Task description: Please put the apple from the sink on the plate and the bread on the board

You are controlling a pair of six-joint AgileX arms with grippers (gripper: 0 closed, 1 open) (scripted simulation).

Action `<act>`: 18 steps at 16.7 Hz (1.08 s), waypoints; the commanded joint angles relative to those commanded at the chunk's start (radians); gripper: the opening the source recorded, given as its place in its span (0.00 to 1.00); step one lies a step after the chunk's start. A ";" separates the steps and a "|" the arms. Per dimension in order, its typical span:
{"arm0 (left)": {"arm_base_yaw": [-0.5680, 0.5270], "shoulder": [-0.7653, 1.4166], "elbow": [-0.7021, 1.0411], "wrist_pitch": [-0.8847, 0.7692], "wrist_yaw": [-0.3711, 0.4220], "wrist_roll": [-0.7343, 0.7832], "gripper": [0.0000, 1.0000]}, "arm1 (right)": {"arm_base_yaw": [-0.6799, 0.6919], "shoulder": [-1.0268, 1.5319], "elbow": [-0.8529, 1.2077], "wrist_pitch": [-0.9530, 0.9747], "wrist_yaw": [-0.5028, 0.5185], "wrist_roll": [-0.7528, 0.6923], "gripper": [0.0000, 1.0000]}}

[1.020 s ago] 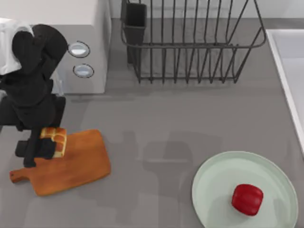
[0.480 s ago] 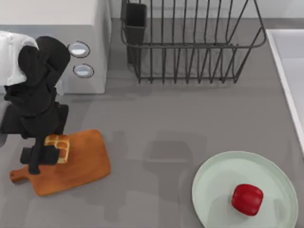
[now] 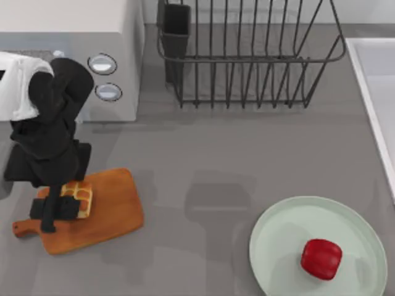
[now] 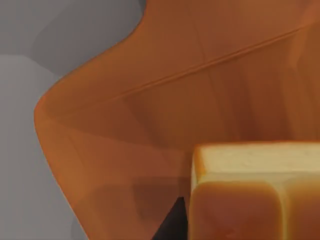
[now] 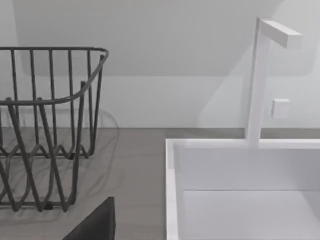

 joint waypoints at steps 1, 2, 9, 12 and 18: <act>0.000 0.000 0.000 0.000 0.000 0.000 0.00 | 0.000 0.000 0.000 0.000 0.000 0.000 1.00; 0.000 0.000 0.000 0.000 0.000 0.000 0.00 | 0.000 0.000 0.000 0.000 0.000 0.000 1.00; 0.000 0.000 0.000 0.000 0.000 0.000 0.53 | 0.000 0.000 0.000 0.000 0.000 0.000 1.00; 0.000 0.000 0.000 0.000 0.000 0.000 0.75 | 0.000 0.000 0.000 0.000 0.000 0.000 1.00; 0.000 0.000 0.000 0.000 0.000 0.000 1.00 | 0.000 0.000 0.000 0.000 0.000 0.000 1.00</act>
